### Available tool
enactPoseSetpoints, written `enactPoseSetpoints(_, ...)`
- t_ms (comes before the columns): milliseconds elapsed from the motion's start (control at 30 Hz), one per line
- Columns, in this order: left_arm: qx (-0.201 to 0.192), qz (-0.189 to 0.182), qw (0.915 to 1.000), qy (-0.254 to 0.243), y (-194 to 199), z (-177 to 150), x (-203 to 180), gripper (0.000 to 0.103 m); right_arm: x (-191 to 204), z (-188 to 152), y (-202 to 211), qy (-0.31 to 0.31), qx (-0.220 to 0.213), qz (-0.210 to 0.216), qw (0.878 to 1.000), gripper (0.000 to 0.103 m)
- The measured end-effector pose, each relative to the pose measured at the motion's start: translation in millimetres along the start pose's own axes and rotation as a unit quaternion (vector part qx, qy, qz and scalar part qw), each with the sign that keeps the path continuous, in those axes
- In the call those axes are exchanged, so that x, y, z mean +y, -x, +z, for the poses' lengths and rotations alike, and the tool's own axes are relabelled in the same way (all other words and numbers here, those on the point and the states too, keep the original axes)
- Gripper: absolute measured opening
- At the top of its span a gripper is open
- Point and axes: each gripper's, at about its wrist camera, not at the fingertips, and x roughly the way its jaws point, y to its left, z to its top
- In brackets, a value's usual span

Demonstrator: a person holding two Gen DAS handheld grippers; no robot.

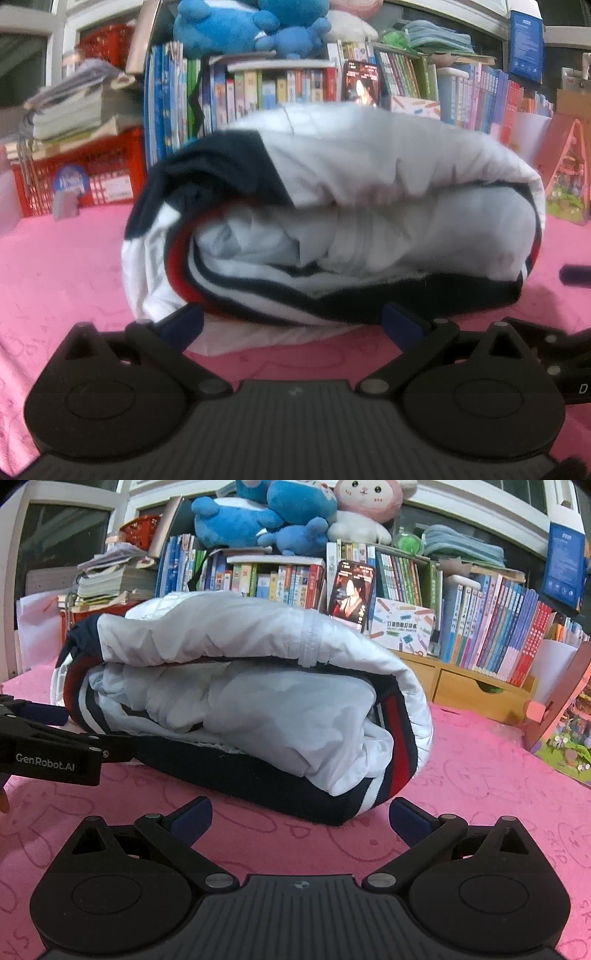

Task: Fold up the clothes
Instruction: 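Approach the rolled white-and-navy jacket with both tools, fingers open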

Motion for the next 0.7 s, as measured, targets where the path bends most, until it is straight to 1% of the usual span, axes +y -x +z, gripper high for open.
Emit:
enactPoseSetpoints(67, 0.004, 0.0, 1.0, 0.004, -5.3, -2.3, 5.5, 0.103, 0.6, 0.0, -1.2, 0.002, 0.004, -0.003, 1.0, 0.103)
enactPoseSetpoints(167, 0.01, 0.003, 0.9998, 0.014, 1.0, -10.2, 16.6, 0.103, 1.8, 0.3, -2.5, 0.006, 0.01, -0.008, 1.0, 0.103)
enactPoseSetpoints(267, 0.023, 0.003, 0.9995, 0.024, 6.6, -10.4, 31.5, 0.103, 3.1, 0.5, -3.4, 0.01, 0.013, -0.01, 1.0, 0.103)
enactPoseSetpoints(367, 0.029, 0.007, 0.9992, 0.028, 33.6, -31.9, 36.8, 0.103, 5.4, 0.4, -3.2, 0.017, 0.015, -0.011, 1.0, 0.103)
enactPoseSetpoints(433, 0.041, 0.006, 0.9988, 0.025, 44.6, -25.0, 40.4, 0.103, 7.1, 0.2, -2.4, 0.021, 0.013, -0.013, 1.0, 0.103)
enactPoseSetpoints(500, 0.05, 0.005, 0.9985, 0.021, 61.7, -29.2, 46.7, 0.103, 7.6, -0.1, -1.8, 0.023, 0.01, -0.015, 1.0, 0.103)
enactPoseSetpoints(533, 0.058, 0.006, 0.9982, 0.014, 57.6, -15.5, 38.6, 0.103, 7.4, -0.2, -1.8, 0.022, 0.01, -0.016, 1.0, 0.103)
enactPoseSetpoints(600, 0.064, 0.008, 0.9979, 0.004, 51.6, -2.5, 25.0, 0.103, 6.8, -0.4, -2.2, 0.019, 0.01, -0.018, 1.0, 0.103)
enactPoseSetpoints(633, 0.061, 0.002, 0.9982, -0.004, 36.4, 4.7, 22.1, 0.103, 6.4, -0.4, -2.5, 0.017, 0.01, -0.019, 1.0, 0.103)
enactPoseSetpoints(667, 0.055, -0.003, 0.9984, -0.011, 29.0, 9.5, 21.7, 0.103, 5.9, -0.4, -2.6, 0.016, 0.01, -0.019, 1.0, 0.103)
enactPoseSetpoints(700, 0.047, -0.008, 0.9987, -0.015, 31.1, 10.4, 23.7, 0.103, 5.4, -0.4, -2.8, 0.014, 0.01, -0.02, 1.0, 0.103)
